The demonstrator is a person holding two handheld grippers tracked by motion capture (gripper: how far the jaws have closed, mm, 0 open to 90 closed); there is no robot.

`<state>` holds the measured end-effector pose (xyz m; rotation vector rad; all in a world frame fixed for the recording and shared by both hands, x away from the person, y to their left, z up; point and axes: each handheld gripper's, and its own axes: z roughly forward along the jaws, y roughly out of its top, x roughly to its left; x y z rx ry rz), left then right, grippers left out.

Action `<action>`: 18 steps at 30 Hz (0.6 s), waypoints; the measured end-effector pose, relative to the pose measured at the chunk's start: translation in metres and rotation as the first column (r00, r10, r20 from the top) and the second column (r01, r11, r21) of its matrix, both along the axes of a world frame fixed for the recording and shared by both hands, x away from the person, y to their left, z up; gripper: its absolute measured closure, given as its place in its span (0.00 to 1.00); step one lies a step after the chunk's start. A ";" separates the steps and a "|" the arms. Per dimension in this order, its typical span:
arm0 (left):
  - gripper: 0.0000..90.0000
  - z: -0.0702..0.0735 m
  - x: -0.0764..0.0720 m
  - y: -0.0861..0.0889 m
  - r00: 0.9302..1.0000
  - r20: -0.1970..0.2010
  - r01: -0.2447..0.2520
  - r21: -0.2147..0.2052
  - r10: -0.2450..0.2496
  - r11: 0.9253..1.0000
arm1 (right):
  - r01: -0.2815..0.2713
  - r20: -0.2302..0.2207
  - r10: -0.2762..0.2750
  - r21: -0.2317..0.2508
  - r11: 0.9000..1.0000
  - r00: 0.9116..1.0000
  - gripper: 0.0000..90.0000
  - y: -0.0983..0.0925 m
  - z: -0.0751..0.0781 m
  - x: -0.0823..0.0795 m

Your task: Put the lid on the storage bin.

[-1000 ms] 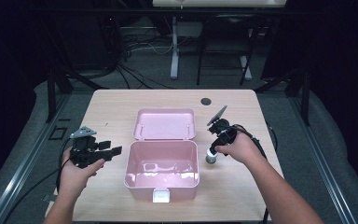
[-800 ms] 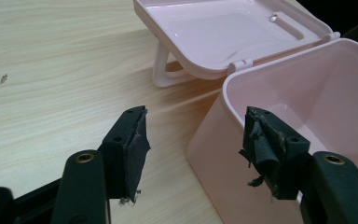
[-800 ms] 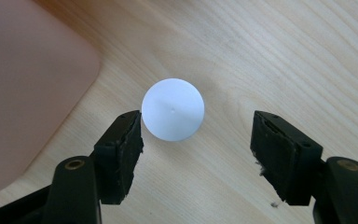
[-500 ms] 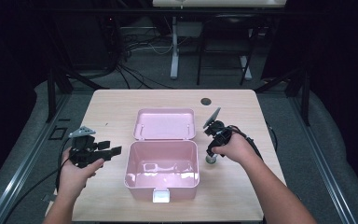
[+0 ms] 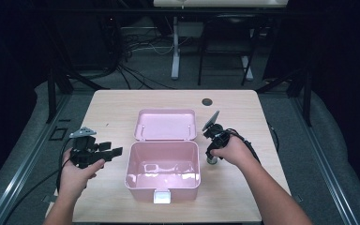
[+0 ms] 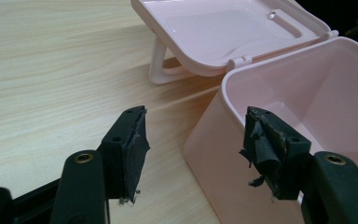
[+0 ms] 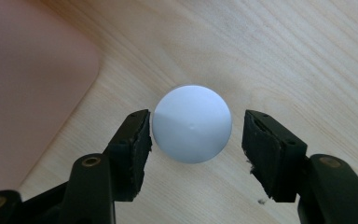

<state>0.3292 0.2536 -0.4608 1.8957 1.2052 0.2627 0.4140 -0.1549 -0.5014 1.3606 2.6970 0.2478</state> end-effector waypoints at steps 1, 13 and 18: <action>0.44 0.000 0.000 0.000 1.000 -0.001 0.000 0.002 0.000 1.000 | 0.004 -0.011 -0.004 -0.008 1.000 1.000 0.47 0.000 0.000 0.001; 0.44 -0.001 0.001 0.001 1.000 -0.007 -0.003 0.000 0.003 1.000 | -0.001 -0.019 0.001 -0.020 1.000 1.000 0.51 0.005 -0.009 0.004; 0.44 -0.001 0.001 0.001 1.000 -0.005 -0.007 0.000 0.007 1.000 | -0.007 -0.039 0.005 -0.042 0.999 0.999 0.54 0.007 -0.010 0.004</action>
